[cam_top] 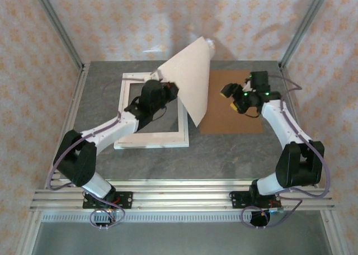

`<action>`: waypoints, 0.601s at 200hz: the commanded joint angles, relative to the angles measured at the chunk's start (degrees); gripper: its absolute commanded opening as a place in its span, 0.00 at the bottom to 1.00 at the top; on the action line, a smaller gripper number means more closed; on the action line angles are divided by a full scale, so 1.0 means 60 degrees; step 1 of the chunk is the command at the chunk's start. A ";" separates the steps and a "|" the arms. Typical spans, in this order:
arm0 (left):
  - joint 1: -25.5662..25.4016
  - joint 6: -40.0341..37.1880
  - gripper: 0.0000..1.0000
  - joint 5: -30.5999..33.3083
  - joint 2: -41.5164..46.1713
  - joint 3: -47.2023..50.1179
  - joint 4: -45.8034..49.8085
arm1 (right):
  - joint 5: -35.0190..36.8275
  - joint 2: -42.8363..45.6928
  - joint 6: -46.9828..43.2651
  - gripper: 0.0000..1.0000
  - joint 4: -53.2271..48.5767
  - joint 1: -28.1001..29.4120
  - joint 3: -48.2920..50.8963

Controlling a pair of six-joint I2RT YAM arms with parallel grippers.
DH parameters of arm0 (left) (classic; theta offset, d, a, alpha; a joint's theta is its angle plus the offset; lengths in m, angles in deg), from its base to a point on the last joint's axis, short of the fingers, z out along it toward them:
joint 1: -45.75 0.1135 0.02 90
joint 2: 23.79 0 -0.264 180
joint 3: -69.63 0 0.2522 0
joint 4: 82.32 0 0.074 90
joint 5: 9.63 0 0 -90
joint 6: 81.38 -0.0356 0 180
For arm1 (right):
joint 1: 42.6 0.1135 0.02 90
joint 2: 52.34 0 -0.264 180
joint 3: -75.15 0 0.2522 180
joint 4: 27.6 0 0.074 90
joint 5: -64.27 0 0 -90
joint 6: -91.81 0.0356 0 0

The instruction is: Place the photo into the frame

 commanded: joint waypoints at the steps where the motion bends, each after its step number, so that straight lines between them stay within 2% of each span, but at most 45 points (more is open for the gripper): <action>1: 0.0061 0.1358 0.00 0.1727 0.1075 0.1081 -0.0800 | 0.0373 -0.0254 0.1056 0.75 0.1929 0.0703 0.0581; 31: 0.0066 0.1877 0.00 0.3139 0.2533 0.2365 0.0028 | 0.0968 -0.0691 0.1332 0.75 0.2844 0.2079 0.0941; 50: 0.0067 0.2045 0.00 0.3677 0.3266 0.2784 0.0902 | 0.1049 -0.1094 0.1706 0.75 0.3640 0.2676 0.1243; 86: 0.0070 0.2917 0.00 0.4044 0.4255 0.3685 0.1725 | 0.1049 -0.1982 0.2212 0.76 0.4960 0.3507 0.1496; 120: 0.0069 0.3486 0.00 0.4122 0.4804 0.4242 0.1914 | 0.1044 -0.2668 0.2694 0.76 0.5976 0.3799 0.1494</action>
